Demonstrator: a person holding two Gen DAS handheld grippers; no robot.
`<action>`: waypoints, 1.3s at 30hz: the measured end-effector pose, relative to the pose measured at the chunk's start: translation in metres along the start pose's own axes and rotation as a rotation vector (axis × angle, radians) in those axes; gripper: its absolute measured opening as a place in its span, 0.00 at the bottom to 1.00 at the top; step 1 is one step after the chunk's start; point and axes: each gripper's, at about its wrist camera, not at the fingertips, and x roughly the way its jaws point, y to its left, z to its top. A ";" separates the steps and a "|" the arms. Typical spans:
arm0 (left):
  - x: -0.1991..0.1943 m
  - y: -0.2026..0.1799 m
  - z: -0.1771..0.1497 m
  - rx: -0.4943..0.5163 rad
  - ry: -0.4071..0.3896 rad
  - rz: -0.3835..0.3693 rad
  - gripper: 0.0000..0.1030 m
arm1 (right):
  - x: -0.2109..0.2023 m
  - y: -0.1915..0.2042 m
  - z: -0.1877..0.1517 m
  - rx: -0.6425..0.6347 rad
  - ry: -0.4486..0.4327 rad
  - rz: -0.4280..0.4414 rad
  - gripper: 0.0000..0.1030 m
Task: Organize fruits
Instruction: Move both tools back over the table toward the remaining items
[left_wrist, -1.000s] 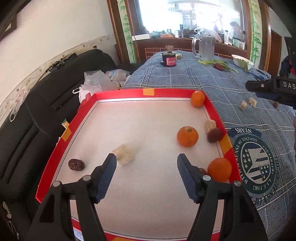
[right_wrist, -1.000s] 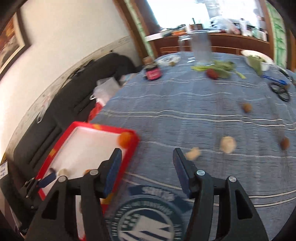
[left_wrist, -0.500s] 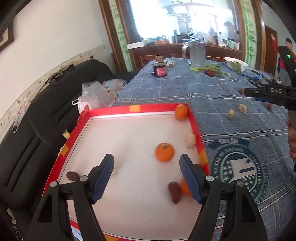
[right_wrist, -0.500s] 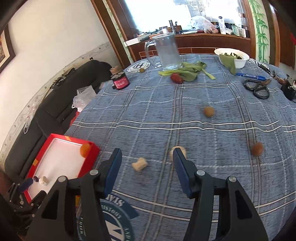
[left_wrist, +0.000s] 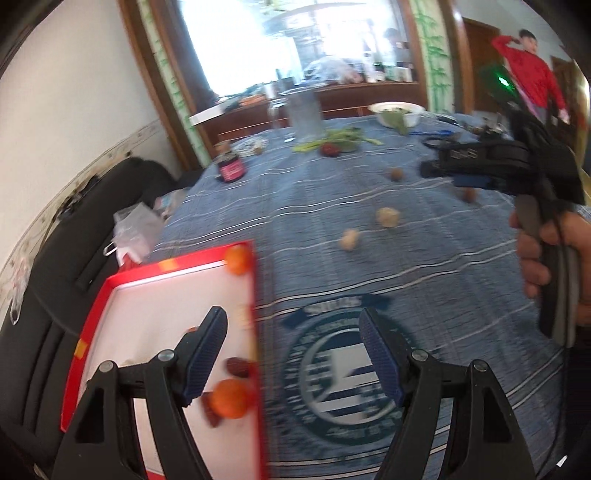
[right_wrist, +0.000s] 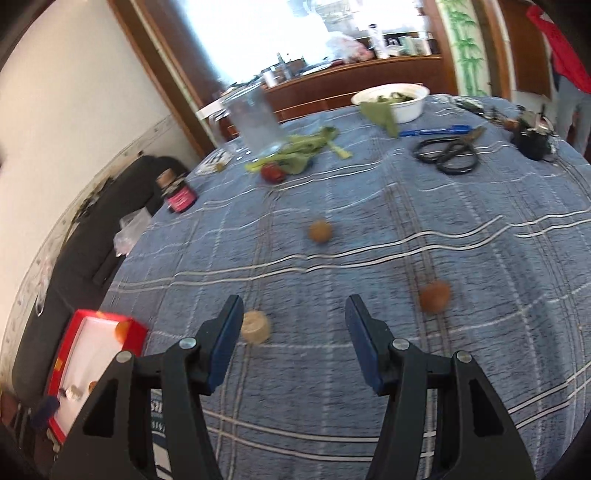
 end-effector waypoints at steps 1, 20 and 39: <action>-0.001 -0.008 0.003 0.012 -0.002 -0.015 0.72 | -0.002 -0.004 0.002 0.012 -0.007 0.002 0.57; -0.020 -0.043 0.001 0.034 -0.019 -0.095 0.76 | -0.012 -0.033 0.009 0.100 -0.048 -0.041 0.57; -0.008 -0.023 0.021 0.053 -0.041 -0.058 0.76 | -0.031 -0.039 0.017 0.133 -0.083 0.039 0.57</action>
